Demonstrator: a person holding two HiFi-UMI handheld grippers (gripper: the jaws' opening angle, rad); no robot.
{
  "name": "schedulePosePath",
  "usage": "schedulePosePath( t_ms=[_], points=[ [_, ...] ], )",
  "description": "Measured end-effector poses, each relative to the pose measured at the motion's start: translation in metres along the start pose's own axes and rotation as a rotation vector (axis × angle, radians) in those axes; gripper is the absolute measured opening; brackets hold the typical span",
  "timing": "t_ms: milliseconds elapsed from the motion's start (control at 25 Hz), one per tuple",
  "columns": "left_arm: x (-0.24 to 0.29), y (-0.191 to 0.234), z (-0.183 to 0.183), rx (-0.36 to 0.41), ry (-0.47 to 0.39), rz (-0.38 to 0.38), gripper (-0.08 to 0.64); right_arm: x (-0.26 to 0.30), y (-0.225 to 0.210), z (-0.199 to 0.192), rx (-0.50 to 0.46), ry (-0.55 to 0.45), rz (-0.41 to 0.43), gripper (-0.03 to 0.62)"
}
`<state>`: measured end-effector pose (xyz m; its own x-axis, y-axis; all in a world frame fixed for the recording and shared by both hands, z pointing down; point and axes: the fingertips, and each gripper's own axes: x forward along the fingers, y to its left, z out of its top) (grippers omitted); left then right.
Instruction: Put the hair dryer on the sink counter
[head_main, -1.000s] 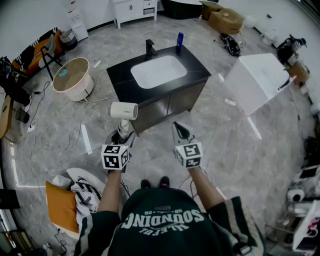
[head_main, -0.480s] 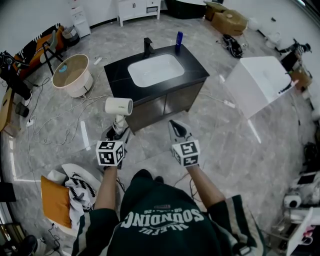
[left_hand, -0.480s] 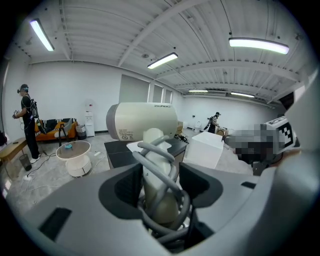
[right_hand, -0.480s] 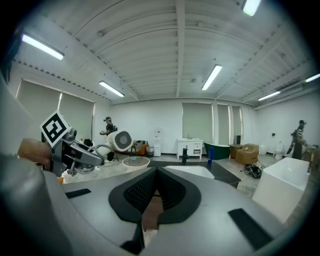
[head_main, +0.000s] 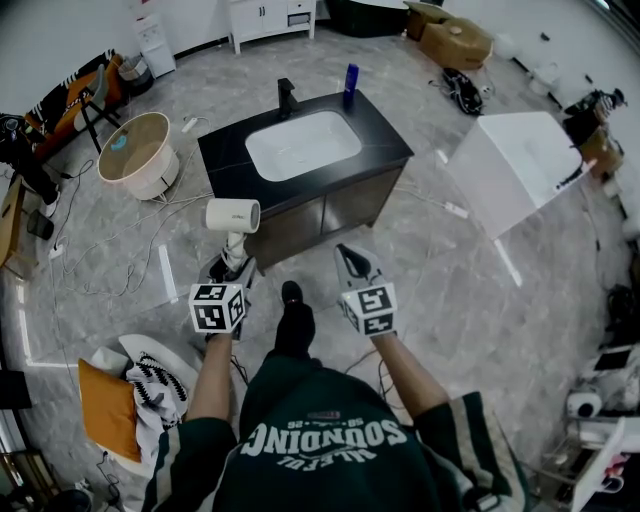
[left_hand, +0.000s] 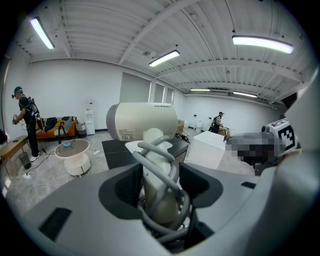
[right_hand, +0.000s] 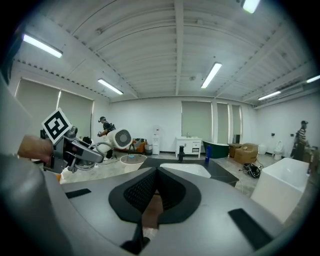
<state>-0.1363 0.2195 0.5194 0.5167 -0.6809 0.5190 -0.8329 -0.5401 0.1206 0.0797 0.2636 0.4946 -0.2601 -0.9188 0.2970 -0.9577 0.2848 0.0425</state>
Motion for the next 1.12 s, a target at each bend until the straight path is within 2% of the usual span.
schedulePosePath(
  t_ms=[320,560,880,1120],
  points=[
    [0.053,0.022,0.018,-0.017,0.019,-0.003,0.224,0.047,-0.029,0.001,0.015,0.021,-0.006,0.0],
    [0.107,0.048,0.037,-0.025,0.036,-0.005,0.224,0.108,-0.056,0.0,0.003,0.055,0.001,0.0],
    [0.179,0.101,0.079,-0.034,0.078,0.002,0.224,0.215,-0.08,0.038,0.011,0.054,0.04,0.0],
    [0.225,0.152,0.103,-0.064,0.096,0.023,0.224,0.297,-0.08,0.062,-0.005,0.094,0.09,0.0]
  ],
)
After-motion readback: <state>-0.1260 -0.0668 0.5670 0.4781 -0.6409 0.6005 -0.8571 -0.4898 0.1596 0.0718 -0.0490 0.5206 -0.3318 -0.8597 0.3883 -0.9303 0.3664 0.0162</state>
